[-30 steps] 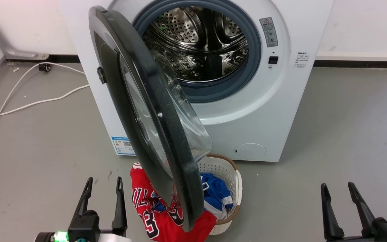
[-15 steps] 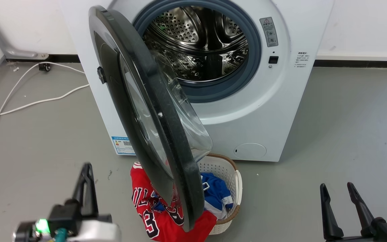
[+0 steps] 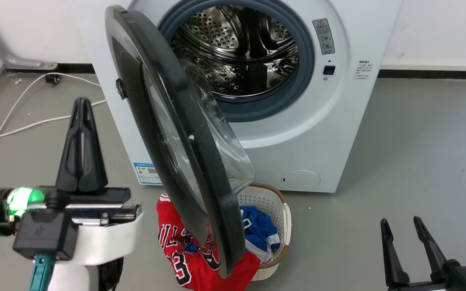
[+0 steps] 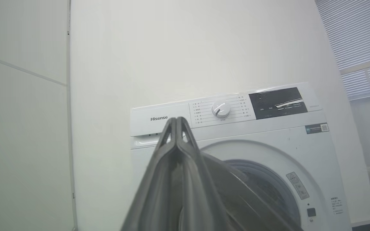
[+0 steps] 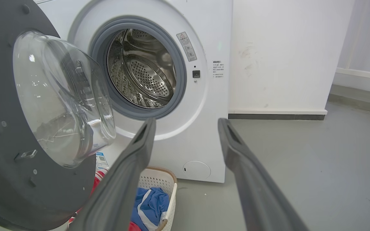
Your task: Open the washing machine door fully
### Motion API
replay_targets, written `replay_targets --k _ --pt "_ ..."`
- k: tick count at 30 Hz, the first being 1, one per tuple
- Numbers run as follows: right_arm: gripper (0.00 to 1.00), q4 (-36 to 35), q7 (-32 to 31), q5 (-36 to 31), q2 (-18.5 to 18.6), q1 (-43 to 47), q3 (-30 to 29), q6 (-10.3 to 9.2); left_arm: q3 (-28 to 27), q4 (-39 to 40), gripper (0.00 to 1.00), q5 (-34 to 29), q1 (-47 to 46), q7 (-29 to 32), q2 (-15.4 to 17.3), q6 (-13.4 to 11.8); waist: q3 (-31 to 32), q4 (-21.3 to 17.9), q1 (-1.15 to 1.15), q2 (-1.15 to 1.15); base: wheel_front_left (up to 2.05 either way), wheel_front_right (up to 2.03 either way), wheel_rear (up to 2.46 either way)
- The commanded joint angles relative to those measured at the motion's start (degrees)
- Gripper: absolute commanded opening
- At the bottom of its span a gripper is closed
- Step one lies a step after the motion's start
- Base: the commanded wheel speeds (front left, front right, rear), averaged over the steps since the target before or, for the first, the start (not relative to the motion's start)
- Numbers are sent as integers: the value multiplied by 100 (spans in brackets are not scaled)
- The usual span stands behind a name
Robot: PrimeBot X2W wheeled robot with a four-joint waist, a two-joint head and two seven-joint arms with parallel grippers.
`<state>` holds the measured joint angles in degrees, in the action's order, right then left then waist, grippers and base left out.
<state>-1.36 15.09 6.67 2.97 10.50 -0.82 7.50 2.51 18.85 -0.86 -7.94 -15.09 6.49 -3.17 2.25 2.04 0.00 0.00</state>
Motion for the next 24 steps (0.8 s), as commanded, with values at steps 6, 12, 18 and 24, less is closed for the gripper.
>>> replay_targets --k 6,12,18,24 --pt "100 -21 10 -54 -17 -91 51 -2 524 575 0 -38 -356 -12 -72 160 -29 -49 0 0 0 0 0" --pt "100 -26 10 -66 -18 -75 83 -2 1278 851 0 -11 -618 -11 -173 363 -51 -46 0 0 0 0 0" --pt "100 -30 10 -78 -18 -105 124 -2 2098 768 0 62 -828 -11 -268 510 -83 -19 0 0 0 0 0" --pt "100 -19 10 -90 -18 -127 182 -2 2637 487 0 149 -851 -11 -317 544 -120 -31 0 0 0 0 0"
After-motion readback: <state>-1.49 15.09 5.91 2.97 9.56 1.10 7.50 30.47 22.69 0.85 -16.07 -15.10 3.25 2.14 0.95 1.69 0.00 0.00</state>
